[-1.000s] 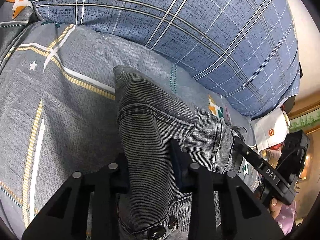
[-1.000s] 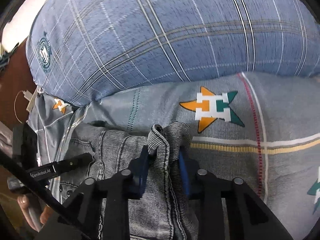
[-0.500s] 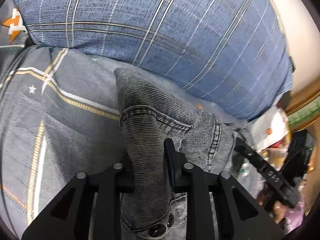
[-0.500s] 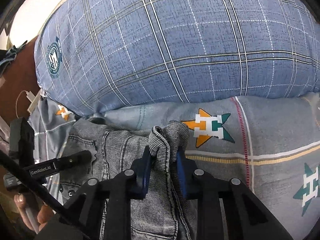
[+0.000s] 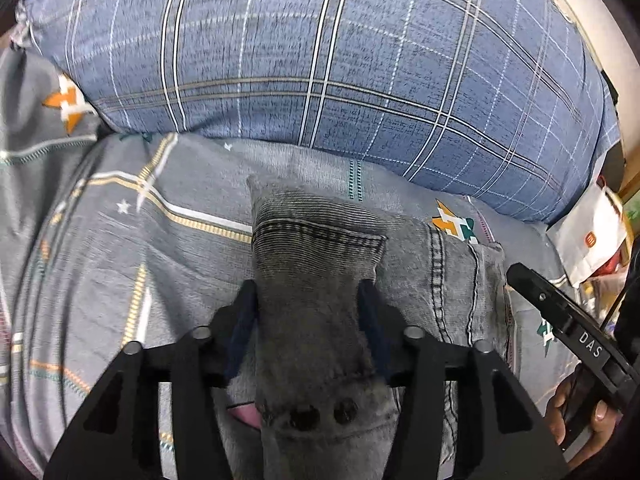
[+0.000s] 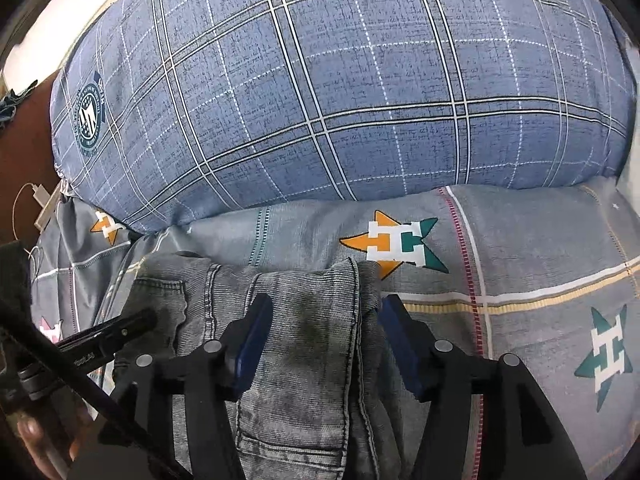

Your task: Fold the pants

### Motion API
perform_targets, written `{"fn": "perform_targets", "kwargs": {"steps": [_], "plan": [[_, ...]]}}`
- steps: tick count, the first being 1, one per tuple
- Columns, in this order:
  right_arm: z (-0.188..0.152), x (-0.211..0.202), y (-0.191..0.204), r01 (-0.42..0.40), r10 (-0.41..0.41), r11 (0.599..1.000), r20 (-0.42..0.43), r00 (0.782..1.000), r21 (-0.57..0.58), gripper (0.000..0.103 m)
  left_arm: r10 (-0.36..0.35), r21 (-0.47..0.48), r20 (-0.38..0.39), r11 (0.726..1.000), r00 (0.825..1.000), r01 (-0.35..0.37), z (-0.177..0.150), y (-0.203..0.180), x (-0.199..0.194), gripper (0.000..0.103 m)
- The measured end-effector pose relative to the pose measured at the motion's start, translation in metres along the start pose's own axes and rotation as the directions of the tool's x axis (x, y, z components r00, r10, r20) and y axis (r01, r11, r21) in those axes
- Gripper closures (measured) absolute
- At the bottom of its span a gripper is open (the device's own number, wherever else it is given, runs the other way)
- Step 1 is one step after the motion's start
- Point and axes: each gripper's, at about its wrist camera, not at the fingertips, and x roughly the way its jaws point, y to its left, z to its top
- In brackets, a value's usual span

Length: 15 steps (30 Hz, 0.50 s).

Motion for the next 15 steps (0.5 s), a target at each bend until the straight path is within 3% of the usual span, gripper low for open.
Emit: {"fn": "perform_targets", "kwargs": {"steps": [2, 6, 11, 15], "plan": [[-0.002, -0.002, 0.002, 0.01, -0.01, 1.0, 0.006, 1.0, -0.004, 0.04, 0.007, 0.006, 0.0, 1.0, 1.0, -0.007, -0.003, -0.003, -0.005, 0.041], [-0.006, 0.0, 0.005, -0.002, 0.002, 1.0, -0.018, 1.0, -0.002, 0.039, 0.009, 0.037, -0.032, 0.999, 0.999, -0.008, -0.008, -0.008, -0.002, 0.041], [-0.009, 0.012, -0.007, -0.071, 0.081, 0.993, -0.119, 0.99, 0.091, 0.039, 0.025, 0.052, -0.041, 0.998, 0.999, -0.022, -0.009, -0.011, 0.003, 0.041], [-0.011, 0.024, -0.015, -0.048, 0.069, 0.993, -0.207, 0.976, 0.104, 0.042, 0.037, 0.035, -0.088, 0.999, 0.995, -0.034, -0.016, -0.008, 0.018, 0.041]]}}
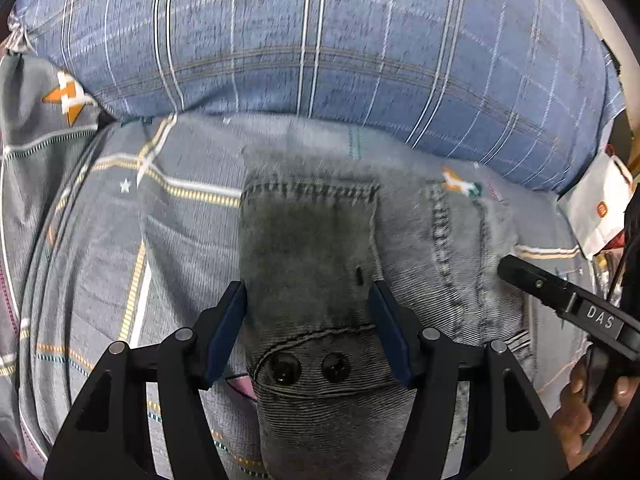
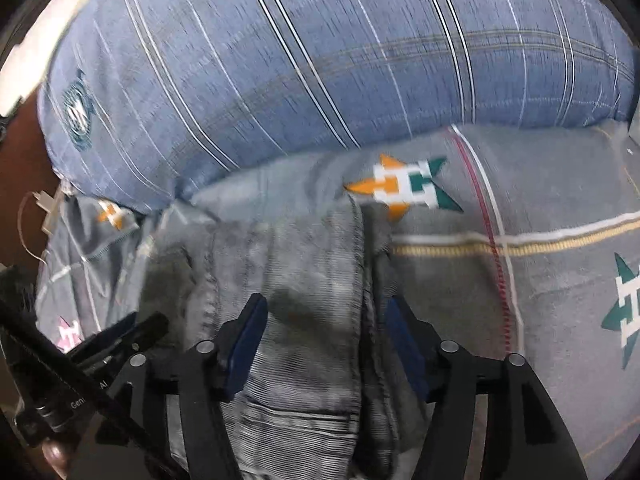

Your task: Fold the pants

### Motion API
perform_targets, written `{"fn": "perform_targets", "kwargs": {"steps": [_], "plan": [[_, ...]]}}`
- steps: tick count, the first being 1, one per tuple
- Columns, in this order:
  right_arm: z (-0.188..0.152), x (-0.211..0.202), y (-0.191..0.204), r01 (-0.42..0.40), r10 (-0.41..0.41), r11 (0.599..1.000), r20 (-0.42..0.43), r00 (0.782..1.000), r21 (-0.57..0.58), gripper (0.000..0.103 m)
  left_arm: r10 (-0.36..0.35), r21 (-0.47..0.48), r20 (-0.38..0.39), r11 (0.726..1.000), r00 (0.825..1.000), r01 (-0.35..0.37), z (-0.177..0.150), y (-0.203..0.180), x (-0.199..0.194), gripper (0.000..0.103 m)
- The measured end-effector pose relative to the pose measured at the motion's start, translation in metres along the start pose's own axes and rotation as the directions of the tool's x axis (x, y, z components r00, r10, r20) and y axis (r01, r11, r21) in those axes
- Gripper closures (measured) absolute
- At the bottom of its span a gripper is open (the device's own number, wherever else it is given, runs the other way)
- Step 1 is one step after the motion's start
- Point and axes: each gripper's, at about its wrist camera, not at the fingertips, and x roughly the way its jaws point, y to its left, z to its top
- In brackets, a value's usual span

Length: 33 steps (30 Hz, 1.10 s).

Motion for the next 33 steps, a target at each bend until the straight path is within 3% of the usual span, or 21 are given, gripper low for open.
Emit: {"fn": "perform_targets", "kwargs": {"steps": [4, 7, 9, 13, 15, 18, 21, 23, 25, 28, 30, 32, 33], "plan": [[-0.002, 0.019, -0.015, -0.075, 0.083, 0.993, -0.083, 0.993, 0.086, 0.048, -0.031, -0.041, -0.028, 0.999, 0.999, 0.03, -0.001, 0.006, 0.009, 0.041], [-0.003, 0.024, -0.016, -0.061, 0.069, 0.994, -0.097, 0.993, 0.087, 0.05, -0.054, -0.057, -0.039, 0.997, 0.998, 0.052, 0.0, 0.01, 0.012, 0.041], [-0.004, 0.026, -0.013, -0.07, 0.078, 0.994, -0.094, 0.993, 0.086, 0.063, -0.056, -0.06, -0.036, 0.997, 0.998, 0.054, -0.001, 0.01, 0.013, 0.049], [-0.005, 0.02, -0.002, -0.028, 0.031, 0.999, -0.062, 0.998, 0.045, 0.083, -0.031, -0.031, 0.005, 0.999, 0.999, 0.031, -0.001, 0.003, 0.004, 0.075], [-0.004, 0.015, 0.0, -0.028, 0.03, 0.999, -0.042, 0.999, 0.045, 0.089, -0.079, -0.049, 0.03, 0.996, 0.996, 0.08, 0.001, 0.005, -0.003, 0.082], [-0.002, 0.002, 0.002, -0.036, 0.037, 0.998, -0.008, 0.999, 0.046, 0.09, -0.16, -0.045, 0.096, 0.985, 0.982, 0.165, 0.009, 0.007, -0.017, 0.084], [0.002, -0.014, 0.003, -0.062, 0.061, 0.998, 0.031, 0.998, 0.031, 0.09, -0.154, 0.009, 0.14, 0.988, 0.978, 0.155, 0.017, 0.001, -0.024, 0.084], [0.006, -0.02, 0.003, -0.061, 0.06, 0.998, 0.064, 0.996, 0.022, 0.09, -0.149, 0.017, 0.134, 0.989, 0.98, 0.148, 0.023, 0.003, -0.017, 0.082], [0.009, -0.013, -0.001, -0.059, 0.058, 0.998, 0.046, 0.997, 0.025, 0.089, -0.131, 0.005, 0.099, 0.991, 0.986, 0.131, 0.025, 0.005, -0.002, 0.08], [0.009, 0.01, -0.008, -0.035, 0.036, 0.999, -0.036, 0.999, 0.026, 0.078, -0.065, 0.001, 0.061, 0.998, 0.996, 0.065, 0.025, 0.007, 0.009, 0.068], [0.011, 0.009, -0.006, -0.016, 0.016, 1.0, -0.063, 0.998, 0.002, 0.074, -0.08, -0.022, 0.045, 0.996, 0.996, 0.081, 0.026, 0.009, 0.006, 0.068], [0.011, -0.006, -0.003, -0.009, 0.008, 1.0, -0.027, 1.0, -0.012, 0.07, -0.084, -0.043, 0.052, 0.995, 0.995, 0.086, 0.026, 0.011, -0.009, 0.064], [0.011, -0.021, -0.001, 0.001, -0.001, 1.0, 0.012, 1.0, -0.022, 0.063, -0.081, -0.046, 0.059, 0.995, 0.995, 0.083, 0.024, 0.011, -0.018, 0.06]]}}
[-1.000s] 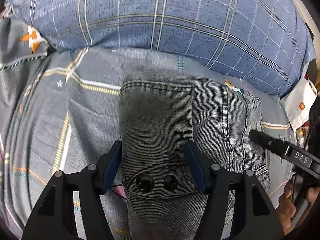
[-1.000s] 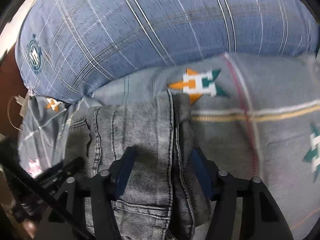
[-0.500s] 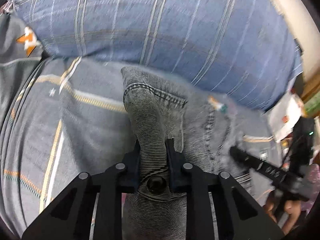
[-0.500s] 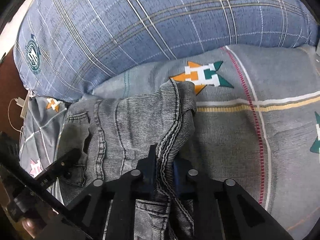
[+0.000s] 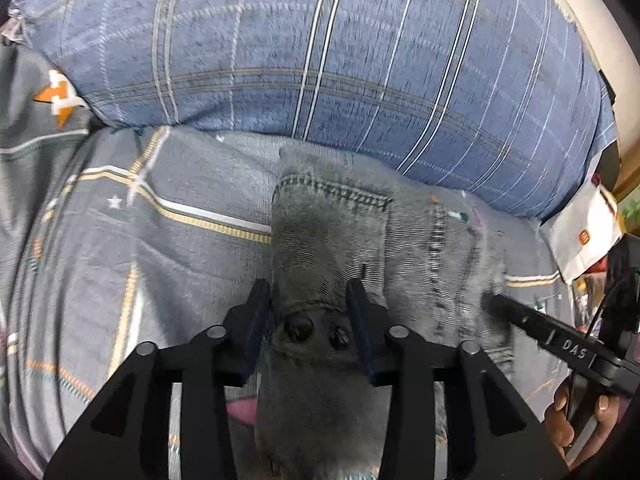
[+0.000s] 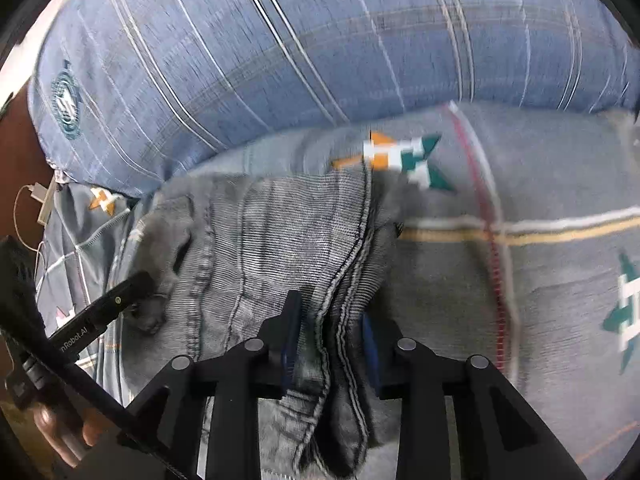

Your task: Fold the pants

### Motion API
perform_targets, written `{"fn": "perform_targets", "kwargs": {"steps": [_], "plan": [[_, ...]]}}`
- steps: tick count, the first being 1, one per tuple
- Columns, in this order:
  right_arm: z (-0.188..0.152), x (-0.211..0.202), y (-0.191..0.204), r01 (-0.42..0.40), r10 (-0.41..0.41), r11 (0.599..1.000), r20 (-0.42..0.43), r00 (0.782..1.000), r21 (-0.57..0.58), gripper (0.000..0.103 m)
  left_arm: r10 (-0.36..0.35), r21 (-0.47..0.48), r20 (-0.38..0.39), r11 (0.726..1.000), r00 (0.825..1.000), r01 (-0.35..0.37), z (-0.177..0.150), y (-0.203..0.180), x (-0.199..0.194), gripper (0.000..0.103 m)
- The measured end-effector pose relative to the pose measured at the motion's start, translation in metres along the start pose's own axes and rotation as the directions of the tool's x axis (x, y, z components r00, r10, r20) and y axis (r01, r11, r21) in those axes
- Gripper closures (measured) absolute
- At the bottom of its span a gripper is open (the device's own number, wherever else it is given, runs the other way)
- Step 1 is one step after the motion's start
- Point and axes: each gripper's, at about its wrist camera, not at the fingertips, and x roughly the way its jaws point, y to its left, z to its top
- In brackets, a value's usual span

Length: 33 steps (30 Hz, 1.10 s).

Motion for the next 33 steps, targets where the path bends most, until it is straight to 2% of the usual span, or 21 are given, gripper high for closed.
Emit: {"fn": "perform_targets", "kwargs": {"steps": [2, 5, 9, 11, 13, 16, 19, 20, 24, 26, 28, 30, 32, 33], "plan": [[-0.004, -0.021, 0.001, -0.022, 0.022, 1.0, 0.053, 0.998, 0.001, 0.053, -0.008, -0.02, 0.005, 1.0, 1.0, 0.008, -0.006, 0.001, -0.017, 0.042], [-0.027, -0.044, 0.001, -0.129, 0.128, 0.992, 0.081, 0.988, 0.001, 0.053, -0.039, -0.071, 0.018, 0.997, 0.999, 0.04, -0.024, 0.006, -0.038, 0.042], [-0.055, -0.042, -0.003, -0.185, 0.184, 0.982, 0.04, 0.982, 0.029, 0.061, -0.05, -0.075, -0.016, 0.996, 0.999, 0.048, -0.053, 0.002, -0.034, 0.042], [-0.058, -0.033, -0.009, -0.18, 0.179, 0.982, 0.02, 0.984, 0.054, 0.063, -0.042, -0.059, -0.043, 0.997, 0.998, 0.04, -0.056, -0.002, -0.022, 0.042], [-0.056, -0.026, -0.012, -0.184, 0.183, 0.98, 0.01, 0.983, 0.076, 0.07, -0.003, -0.017, -0.061, 1.0, 0.998, 0.002, -0.057, -0.008, -0.01, 0.042], [-0.06, -0.012, -0.012, -0.203, 0.205, 0.976, -0.027, 0.978, 0.075, 0.083, 0.044, 0.018, -0.041, 0.999, 0.998, -0.043, -0.058, -0.014, -0.005, 0.042], [-0.064, -0.005, -0.01, -0.142, 0.144, 0.989, -0.048, 0.988, 0.051, 0.093, 0.067, 0.039, -0.028, 0.997, 0.997, -0.066, -0.061, -0.017, -0.003, 0.042], [-0.065, -0.009, -0.01, -0.144, 0.146, 0.988, -0.039, 0.989, 0.055, 0.098, 0.082, 0.06, -0.024, 0.995, 0.996, -0.08, -0.063, -0.02, -0.002, 0.042], [-0.063, -0.047, -0.003, -0.162, 0.161, 0.987, 0.035, 0.986, 0.024, 0.1, 0.081, 0.091, -0.019, 0.993, 0.996, -0.079, -0.068, -0.027, -0.004, 0.041], [-0.064, -0.058, 0.005, -0.12, 0.12, 0.993, 0.05, 0.991, -0.016, 0.101, 0.08, 0.103, -0.015, 0.992, 0.997, -0.078, -0.069, -0.029, -0.002, 0.038], [-0.066, -0.049, 0.009, -0.058, 0.059, 0.998, 0.027, 0.998, -0.037, 0.101, 0.104, 0.121, -0.011, 0.987, 0.995, -0.102, -0.07, -0.03, 0.002, 0.036], [-0.068, -0.02, 0.004, 0.017, -0.019, 0.999, -0.037, 0.999, -0.041, 0.1, 0.12, 0.126, -0.028, 0.985, 0.992, -0.116, -0.071, -0.029, 0.007, 0.032], [-0.073, 0.007, -0.003, 0.035, -0.039, 0.999, -0.125, 0.991, -0.029, 0.099, 0.104, 0.101, -0.054, 0.99, 0.993, -0.099, -0.069, -0.027, 0.009, 0.03], [-0.074, 0.01, -0.004, 0.037, -0.039, 0.999, -0.132, 0.991, -0.02, 0.099, 0.089, 0.086, -0.07, 0.993, 0.994, -0.083, -0.068, -0.025, 0.008, 0.03]]}}
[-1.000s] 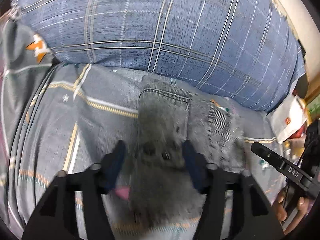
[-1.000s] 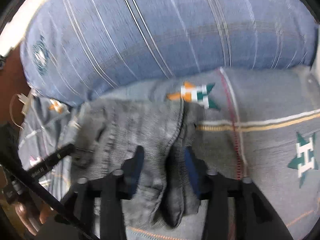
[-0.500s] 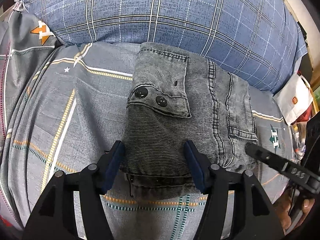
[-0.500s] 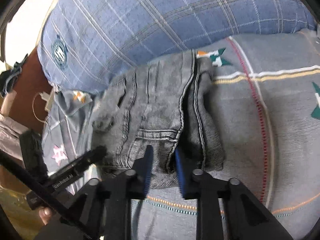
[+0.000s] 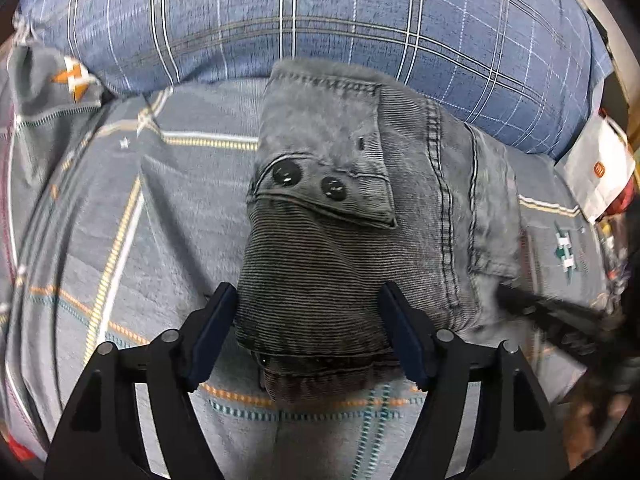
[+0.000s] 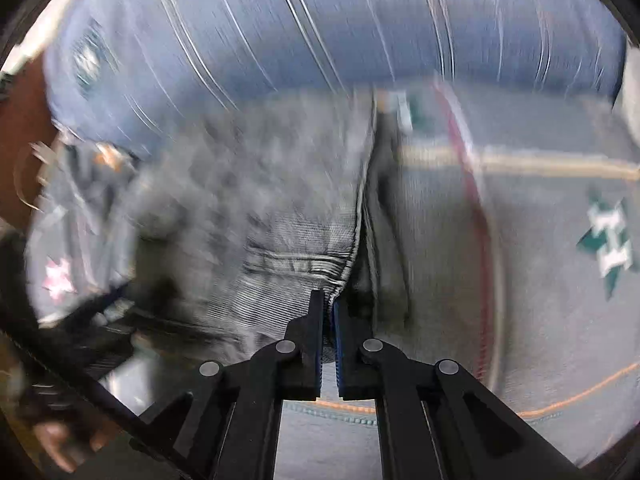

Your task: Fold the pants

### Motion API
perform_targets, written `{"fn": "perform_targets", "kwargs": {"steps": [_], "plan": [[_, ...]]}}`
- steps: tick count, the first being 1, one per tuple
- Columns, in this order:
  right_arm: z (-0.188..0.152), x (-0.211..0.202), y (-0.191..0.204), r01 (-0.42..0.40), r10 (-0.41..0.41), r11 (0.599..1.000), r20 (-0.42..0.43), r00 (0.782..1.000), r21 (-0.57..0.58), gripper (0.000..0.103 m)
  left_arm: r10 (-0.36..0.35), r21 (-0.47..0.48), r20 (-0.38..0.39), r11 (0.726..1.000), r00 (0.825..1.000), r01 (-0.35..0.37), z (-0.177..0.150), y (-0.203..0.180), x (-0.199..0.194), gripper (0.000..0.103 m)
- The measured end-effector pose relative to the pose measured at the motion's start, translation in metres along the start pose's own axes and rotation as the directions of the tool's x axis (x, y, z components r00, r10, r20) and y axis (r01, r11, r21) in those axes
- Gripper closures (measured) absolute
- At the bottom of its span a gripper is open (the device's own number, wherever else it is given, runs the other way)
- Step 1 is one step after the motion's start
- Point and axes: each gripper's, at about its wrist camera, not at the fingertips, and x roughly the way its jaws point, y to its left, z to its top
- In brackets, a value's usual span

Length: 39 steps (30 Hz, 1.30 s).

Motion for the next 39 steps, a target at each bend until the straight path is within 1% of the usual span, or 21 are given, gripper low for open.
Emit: {"fn": "perform_targets", "kwargs": {"steps": [1, 2, 4, 6, 8, 10, 11, 12, 16, 18, 20, 23, 24, 25, 26, 29, 31, 33, 35, 37, 39], "plan": [[0.0, -0.003, 0.001, 0.006, -0.006, 1.0, 0.007, 1.0, 0.001, 0.099, -0.013, -0.01, -0.01, 1.0, 1.0, 0.013, 0.001, 0.002, -0.002, 0.03], [0.002, -0.009, 0.002, 0.002, -0.002, 1.0, 0.016, 1.0, -0.003, 0.092, -0.032, -0.026, -0.018, 0.999, 0.999, 0.032, 0.003, 0.005, -0.006, 0.03], [0.003, -0.021, 0.001, -0.019, 0.019, 1.0, 0.046, 0.999, 0.004, 0.088, -0.096, -0.084, -0.011, 0.992, 0.995, 0.095, 0.006, 0.016, -0.014, 0.03], [0.008, -0.03, -0.002, -0.045, 0.044, 0.999, 0.073, 0.996, 0.008, 0.059, -0.137, -0.146, 0.001, 0.98, 0.991, 0.136, 0.011, 0.03, -0.019, 0.03], [0.012, -0.041, -0.01, -0.066, 0.061, 0.997, 0.126, 0.99, 0.033, 0.047, -0.145, -0.189, 0.002, 0.972, 0.989, 0.143, 0.015, 0.041, -0.018, 0.03], [0.016, -0.044, -0.018, -0.074, 0.065, 0.996, 0.155, 0.986, 0.054, 0.041, -0.149, -0.227, -0.019, 0.964, 0.989, 0.141, 0.018, 0.053, -0.01, 0.03], [0.018, -0.044, -0.025, -0.093, 0.079, 0.993, 0.159, 0.984, 0.077, 0.034, -0.158, -0.246, -0.033, 0.958, 0.987, 0.145, 0.018, 0.058, -0.006, 0.03], [0.021, -0.04, -0.031, -0.115, 0.099, 0.989, 0.151, 0.984, 0.097, 0.033, -0.17, -0.266, -0.044, 0.952, 0.985, 0.152, 0.017, 0.062, -0.001, 0.03], [0.025, -0.013, -0.05, -0.197, 0.184, 0.964, 0.089, 0.979, 0.18, 0.034, -0.268, -0.339, -0.085, 0.913, 0.96, 0.225, 0.012, 0.073, 0.018, 0.03], [0.025, -0.003, -0.06, -0.222, 0.209, 0.948, 0.078, 0.975, 0.23, 0.033, -0.325, -0.358, -0.1, 0.894, 0.941, 0.27, 0.011, 0.073, 0.023, 0.03], [0.025, 0.003, -0.066, -0.252, 0.24, 0.93, 0.075, 0.968, 0.269, 0.033, -0.338, -0.356, -0.109, 0.891, 0.935, 0.281, 0.011, 0.07, 0.026, 0.03], [0.023, 0.01, -0.062, -0.266, 0.261, 0.928, 0.053, 0.964, 0.26, 0.036, -0.32, -0.332, -0.099, 0.903, 0.942, 0.272, 0.008, 0.063, 0.028, 0.031], [0.024, 0.01, -0.058, -0.246, 0.24, 0.939, 0.052, 0.969, 0.239, 0.04, -0.322, -0.327, -0.093, 0.904, 0.942, 0.277, 0.009, 0.062, 0.029, 0.034], [0.024, 0.01, -0.056, -0.237, 0.231, 0.944, 0.055, 0.971, 0.229, 0.042, -0.329, -0.32, -0.083, 0.903, 0.941, 0.287, 0.01, 0.06, 0.028, 0.041], [0.024, 0.009, -0.052, -0.236, 0.228, 0.948, 0.06, 0.972, 0.216, 0.047, -0.32, -0.313, -0.074, 0.907, 0.944, 0.283, 0.01, 0.058, 0.026, 0.042], [0.023, 0.008, -0.048, -0.211, 0.202, 0.957, 0.066, 0.977, 0.198, 0.049, -0.29, -0.288, -0.062, 0.921, 0.955, 0.26, 0.012, 0.051, 0.027, 0.042], [0.022, 0.009, -0.045, -0.177, 0.168, 0.968, 0.066, 0.984, 0.18, 0.059, -0.287, -0.287, -0.056, 0.922, 0.956, 0.26, 0.011, 0.05, 0.028, 0.042], [0.021, 0.002, -0.037, -0.171, 0.16, 0.974, 0.083, 0.984, 0.15, 0.083, -0.272, -0.26, -0.043, 0.932, 0.961, 0.252, 0.011, 0.045, 0.024, 0.052], [0.02, -0.009, -0.032, -0.169, 0.156, 0.978, 0.107, 0.982, 0.124, 0.086, -0.251, -0.228, -0.023, 0.944, 0.968, 0.24, 0.013, 0.038, 0.009, 0.068], [0.019, -0.028, -0.022, -0.168, 0.157, 0.983, 0.139, 0.978, 0.069, 0.087, -0.253, -0.212, 0.023, 0.944, 0.967, 0.252, 0.015, 0.038, -0.011, 0.07], [0.018, -0.042, -0.017, -0.176, 0.168, 0.983, 0.157, 0.973, 0.042, 0.087, -0.208, -0.17, 0.042, 0.962, 0.977, 0.213, 0.017, 0.029, -0.024, 0.07]]}}
